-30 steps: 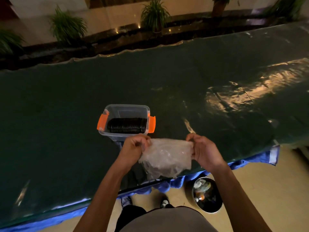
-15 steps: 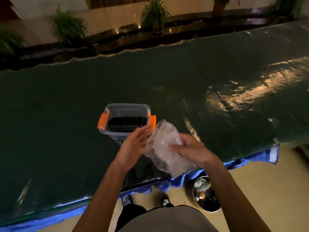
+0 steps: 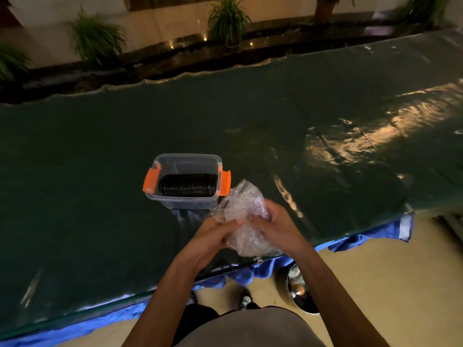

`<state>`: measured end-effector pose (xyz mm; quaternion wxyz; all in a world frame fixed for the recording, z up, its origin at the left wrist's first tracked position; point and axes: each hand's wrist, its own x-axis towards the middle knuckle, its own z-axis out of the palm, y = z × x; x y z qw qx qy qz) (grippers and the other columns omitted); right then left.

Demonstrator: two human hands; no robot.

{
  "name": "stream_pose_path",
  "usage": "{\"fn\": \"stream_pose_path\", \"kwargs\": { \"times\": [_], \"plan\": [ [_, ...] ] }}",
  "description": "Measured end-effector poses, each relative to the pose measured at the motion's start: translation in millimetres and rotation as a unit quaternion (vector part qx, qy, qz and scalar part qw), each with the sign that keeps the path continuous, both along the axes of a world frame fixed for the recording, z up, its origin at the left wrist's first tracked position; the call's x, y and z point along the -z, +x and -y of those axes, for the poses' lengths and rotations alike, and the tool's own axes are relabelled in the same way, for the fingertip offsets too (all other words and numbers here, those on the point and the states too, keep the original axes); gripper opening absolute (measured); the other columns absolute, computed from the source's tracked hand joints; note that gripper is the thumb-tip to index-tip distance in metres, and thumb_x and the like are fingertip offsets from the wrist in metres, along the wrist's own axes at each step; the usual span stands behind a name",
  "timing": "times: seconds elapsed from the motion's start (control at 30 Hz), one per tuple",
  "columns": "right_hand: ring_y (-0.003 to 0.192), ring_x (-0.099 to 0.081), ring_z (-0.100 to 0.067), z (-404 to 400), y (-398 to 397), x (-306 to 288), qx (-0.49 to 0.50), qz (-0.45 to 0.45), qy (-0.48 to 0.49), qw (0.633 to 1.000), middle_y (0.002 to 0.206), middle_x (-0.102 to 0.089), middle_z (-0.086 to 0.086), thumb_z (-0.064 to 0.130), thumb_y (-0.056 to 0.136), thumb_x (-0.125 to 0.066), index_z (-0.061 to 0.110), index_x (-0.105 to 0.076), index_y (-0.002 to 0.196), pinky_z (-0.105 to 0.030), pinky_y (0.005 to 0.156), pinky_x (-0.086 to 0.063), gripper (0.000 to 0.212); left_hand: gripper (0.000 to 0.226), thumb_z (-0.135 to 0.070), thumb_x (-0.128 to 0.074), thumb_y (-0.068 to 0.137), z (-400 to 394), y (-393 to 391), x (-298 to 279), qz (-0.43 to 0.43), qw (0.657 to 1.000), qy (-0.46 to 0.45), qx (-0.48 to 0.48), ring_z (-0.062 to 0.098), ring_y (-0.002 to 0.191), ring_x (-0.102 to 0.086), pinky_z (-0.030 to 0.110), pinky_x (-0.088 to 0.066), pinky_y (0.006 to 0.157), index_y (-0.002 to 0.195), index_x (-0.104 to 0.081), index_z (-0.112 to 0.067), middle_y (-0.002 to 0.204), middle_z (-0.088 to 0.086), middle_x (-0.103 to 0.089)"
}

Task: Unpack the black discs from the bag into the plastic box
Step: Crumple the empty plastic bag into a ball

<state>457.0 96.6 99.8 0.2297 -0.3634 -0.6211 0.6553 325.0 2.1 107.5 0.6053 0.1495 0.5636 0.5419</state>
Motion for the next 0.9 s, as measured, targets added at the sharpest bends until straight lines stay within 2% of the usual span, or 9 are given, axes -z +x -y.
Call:
{"fn": "stream_pose_path", "kwargs": {
  "times": [0.13, 0.2, 0.37, 0.5, 0.63, 0.7, 0.77, 0.83, 0.9],
  "plan": [
    [0.062, -0.062, 0.007, 2.8, 3.7, -1.0, 0.011, -0.016, -0.016, 1.0, 0.077, -0.066, 0.007, -0.007, 0.082, -0.062, 0.023, -0.063, 0.086, -0.01, 0.058, -0.049, 0.03, 0.028, 0.001, -0.054, 0.087, 0.0, -0.3, -7.3, -0.038, 0.999, -0.036, -0.01, 0.029, 0.096, -0.067, 0.038, -0.057, 0.078, 0.114, -0.061, -0.003, 0.106, 0.017, -0.07],
    [0.064, -0.062, 0.004, 2.7, 8.7, -1.7, 0.006, -0.038, -0.046, 0.998, 0.073, -0.068, 0.008, -0.008, 0.082, -0.06, 0.018, -0.065, 0.085, -0.013, 0.06, -0.051, 0.027, 0.029, 0.002, -0.051, 0.087, 0.1, -1.7, -6.6, -0.06, 0.998, -0.022, -0.012, 0.03, 0.097, -0.065, 0.034, -0.057, 0.074, 0.113, -0.062, -0.006, 0.109, 0.017, -0.068],
    [0.064, -0.063, -0.002, 0.9, 18.4, 1.1, -0.012, -0.061, -0.107, 0.992, 0.066, -0.072, 0.008, -0.009, 0.083, -0.056, 0.019, -0.074, 0.073, -0.015, 0.063, -0.052, 0.035, 0.028, 0.004, -0.049, 0.087, -1.0, -1.4, -2.8, -0.078, 0.995, 0.025, -0.051, 0.014, 0.076, -0.069, 0.023, -0.057, 0.064, 0.094, -0.069, -0.015, 0.083, -0.001, -0.075],
    [0.059, -0.062, 0.001, -2.1, 20.9, 5.8, 0.027, -0.082, -0.163, 0.983, 0.059, -0.071, 0.01, -0.019, 0.081, -0.043, 0.021, -0.074, 0.057, -0.012, 0.058, -0.05, 0.056, 0.048, 0.015, -0.043, 0.082, -2.8, 0.3, 0.7, -0.12, 0.991, 0.035, -0.057, 0.004, 0.06, -0.063, 0.016, -0.05, 0.052, 0.063, -0.07, -0.021, 0.06, -0.008, -0.069],
    [0.06, -0.058, -0.008, -3.0, 23.4, 9.6, 0.059, -0.11, -0.203, 0.971, 0.06, -0.065, 0.006, -0.017, 0.08, -0.034, 0.016, -0.065, 0.049, -0.014, 0.052, -0.047, 0.055, 0.056, 0.021, -0.046, 0.075, -3.0, 1.2, 0.6, -0.223, 0.972, 0.068, -0.04, 0.0, 0.059, -0.056, 0.013, -0.045, 0.048, 0.049, -0.066, -0.024, 0.062, -0.009, -0.061],
    [0.061, -0.057, -0.013, -3.5, 27.9, 9.5, 0.064, -0.151, -0.256, 0.953, 0.065, -0.06, -0.002, -0.005, 0.081, -0.038, 0.016, -0.064, 0.058, -0.018, 0.05, -0.049, 0.04, 0.06, 0.028, -0.044, 0.069, -3.9, 1.2, 0.4, -0.295, 0.95, 0.092, -0.04, 0.001, 0.067, -0.054, 0.009, -0.043, 0.055, 0.05, -0.064, -0.025, 0.072, -0.002, -0.054],
    [0.067, -0.064, -0.019, -2.1, 34.4, 7.4, 0.038, -0.179, -0.319, 0.93, 0.079, -0.062, -0.009, 0.018, 0.084, -0.045, 0.012, -0.065, 0.081, -0.028, 0.054, -0.056, 0.021, 0.061, 0.032, -0.04, 0.063, -5.2, 0.0, 2.8, -0.357, 0.927, 0.11, -0.037, 0.009, 0.073, -0.049, 0.007, -0.039, 0.064, 0.053, -0.063, -0.023, 0.076, 0.001, -0.047],
    [0.077, -0.068, -0.029, 1.3, 40.7, 8.4, 0.005, -0.105, -0.303, 0.947, 0.097, -0.066, -0.01, 0.032, 0.083, -0.053, 0.014, -0.059, 0.111, -0.039, 0.061, -0.061, 0.034, 0.06, 0.033, -0.04, 0.059, -5.8, 0.3, 5.8, -0.404, 0.906, 0.122, -0.034, 0.01, 0.072, -0.045, 0.008, -0.036, 0.065, 0.054, -0.065, -0.022, 0.074, -0.002, -0.042],
    [0.076, -0.069, -0.034, 6.6, 44.6, 10.2, -0.004, -0.027, -0.262, 0.965, 0.101, -0.067, -0.01, 0.024, 0.075, -0.066, 0.019, -0.049, 0.124, -0.041, 0.063, -0.061, 0.051, 0.054, 0.032, -0.042, 0.058, -6.3, 5.0, 8.8, -0.447, 0.886, 0.124, -0.021, 0.004, 0.072, -0.044, 0.009, -0.034, 0.065, 0.057, -0.067, -0.016, 0.073, -0.005, -0.039]
  ]
}}
